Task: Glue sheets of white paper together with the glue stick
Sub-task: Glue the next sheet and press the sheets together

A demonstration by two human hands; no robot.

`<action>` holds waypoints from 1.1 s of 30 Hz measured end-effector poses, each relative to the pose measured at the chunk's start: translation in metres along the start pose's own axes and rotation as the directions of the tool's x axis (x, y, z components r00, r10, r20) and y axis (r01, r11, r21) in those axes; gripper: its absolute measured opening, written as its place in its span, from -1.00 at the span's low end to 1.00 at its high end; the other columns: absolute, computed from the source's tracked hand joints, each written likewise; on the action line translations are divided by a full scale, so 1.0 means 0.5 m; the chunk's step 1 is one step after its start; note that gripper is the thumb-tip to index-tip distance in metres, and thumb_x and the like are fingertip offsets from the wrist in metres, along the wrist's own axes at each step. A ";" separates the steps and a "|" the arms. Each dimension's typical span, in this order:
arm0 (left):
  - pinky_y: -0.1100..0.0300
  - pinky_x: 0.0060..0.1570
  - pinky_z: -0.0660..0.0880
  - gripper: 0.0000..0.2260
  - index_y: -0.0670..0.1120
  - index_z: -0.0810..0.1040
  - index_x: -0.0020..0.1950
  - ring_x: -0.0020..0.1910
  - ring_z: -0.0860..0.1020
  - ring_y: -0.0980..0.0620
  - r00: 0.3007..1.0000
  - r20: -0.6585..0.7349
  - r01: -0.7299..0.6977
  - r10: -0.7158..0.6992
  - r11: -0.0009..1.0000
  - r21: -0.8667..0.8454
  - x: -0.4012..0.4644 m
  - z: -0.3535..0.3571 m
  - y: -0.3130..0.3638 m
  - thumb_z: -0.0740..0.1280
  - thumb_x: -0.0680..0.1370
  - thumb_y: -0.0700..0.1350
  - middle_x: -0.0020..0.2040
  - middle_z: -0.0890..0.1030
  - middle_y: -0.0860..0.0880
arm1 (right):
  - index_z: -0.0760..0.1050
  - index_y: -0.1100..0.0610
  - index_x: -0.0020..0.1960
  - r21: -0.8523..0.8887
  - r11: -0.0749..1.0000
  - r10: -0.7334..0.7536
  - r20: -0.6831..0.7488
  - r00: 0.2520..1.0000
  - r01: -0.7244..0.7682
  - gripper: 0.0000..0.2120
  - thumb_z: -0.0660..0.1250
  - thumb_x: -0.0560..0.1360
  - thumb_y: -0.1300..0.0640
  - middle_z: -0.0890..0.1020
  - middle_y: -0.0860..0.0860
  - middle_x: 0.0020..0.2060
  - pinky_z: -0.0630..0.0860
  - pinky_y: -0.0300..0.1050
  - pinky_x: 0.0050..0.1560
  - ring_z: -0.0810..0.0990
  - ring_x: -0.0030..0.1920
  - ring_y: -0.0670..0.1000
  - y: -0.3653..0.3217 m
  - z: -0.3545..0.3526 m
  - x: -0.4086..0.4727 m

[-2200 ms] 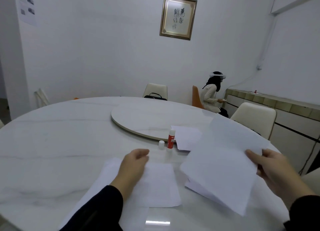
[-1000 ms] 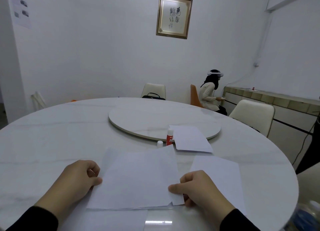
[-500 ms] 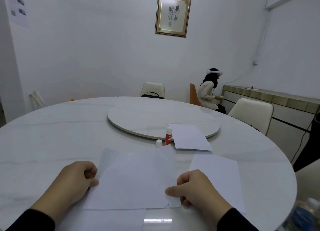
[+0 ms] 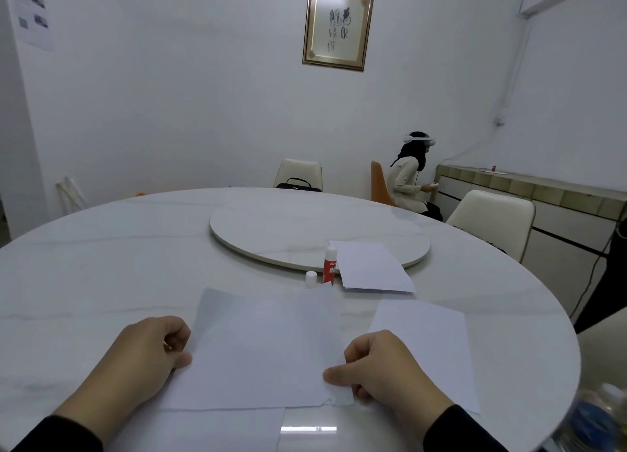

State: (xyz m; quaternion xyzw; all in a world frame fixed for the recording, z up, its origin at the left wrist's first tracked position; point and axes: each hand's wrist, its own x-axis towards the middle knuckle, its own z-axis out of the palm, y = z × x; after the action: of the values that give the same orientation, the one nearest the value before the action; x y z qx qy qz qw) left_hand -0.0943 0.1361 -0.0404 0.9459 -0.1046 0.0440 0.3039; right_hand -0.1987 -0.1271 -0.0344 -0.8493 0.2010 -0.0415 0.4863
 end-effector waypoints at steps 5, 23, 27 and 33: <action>0.30 -0.36 0.30 -0.75 -0.04 0.45 -0.41 -0.34 0.48 0.10 0.999 -0.026 -0.035 0.035 0.999 0.020 -0.007 0.003 -0.001 0.48 0.36 -0.23 -0.38 0.55 0.02 | 0.37 0.09 -0.49 -0.059 0.998 -0.020 -0.018 1.000 0.019 -0.63 0.58 0.22 0.17 0.47 -0.03 -0.60 0.43 -0.25 -0.47 0.44 -0.58 0.00 0.004 0.005 0.002; 0.30 -0.19 0.41 -0.54 0.43 0.33 -0.01 -0.23 0.50 0.16 0.982 -0.002 -0.187 0.187 0.982 0.029 -0.026 0.015 -0.021 0.36 0.49 -0.17 -0.19 0.53 0.11 | 0.51 -0.19 0.08 -0.152 0.983 -0.108 -0.013 0.994 0.105 -0.56 0.55 0.28 0.09 0.56 -0.06 -0.33 0.46 -0.31 -0.37 0.53 -0.40 -0.10 0.011 0.013 -0.003; 0.28 -0.18 0.37 -0.57 0.41 0.41 -0.18 -0.20 0.48 0.17 0.977 0.028 -0.211 0.209 0.976 0.062 -0.013 0.022 -0.035 0.37 0.49 -0.19 -0.21 0.51 0.10 | 0.59 -0.11 -0.14 -0.177 0.978 -0.106 0.033 0.994 0.110 -0.82 0.52 0.31 0.06 0.54 -0.07 -0.34 0.42 -0.32 -0.37 0.50 -0.43 -0.12 0.012 0.012 0.003; 0.25 -0.04 0.37 -0.59 0.43 0.36 -0.20 -0.10 0.42 0.15 0.974 0.063 -0.225 0.218 0.964 0.141 0.004 0.021 -0.032 0.33 0.52 -0.14 -0.15 0.46 0.16 | 0.60 -0.09 -0.17 -0.239 0.965 -0.087 0.074 0.993 0.103 -0.85 0.53 0.30 0.04 0.50 -0.11 -0.33 0.37 -0.38 -0.37 0.48 -0.41 -0.16 0.004 0.002 0.007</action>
State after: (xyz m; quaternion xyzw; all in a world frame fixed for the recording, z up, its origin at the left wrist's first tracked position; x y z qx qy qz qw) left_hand -0.0885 0.1424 -0.0576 0.9489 -0.2132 0.0631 0.2238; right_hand -0.1959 -0.1286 -0.0367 -0.9120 0.1481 -0.0130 0.3823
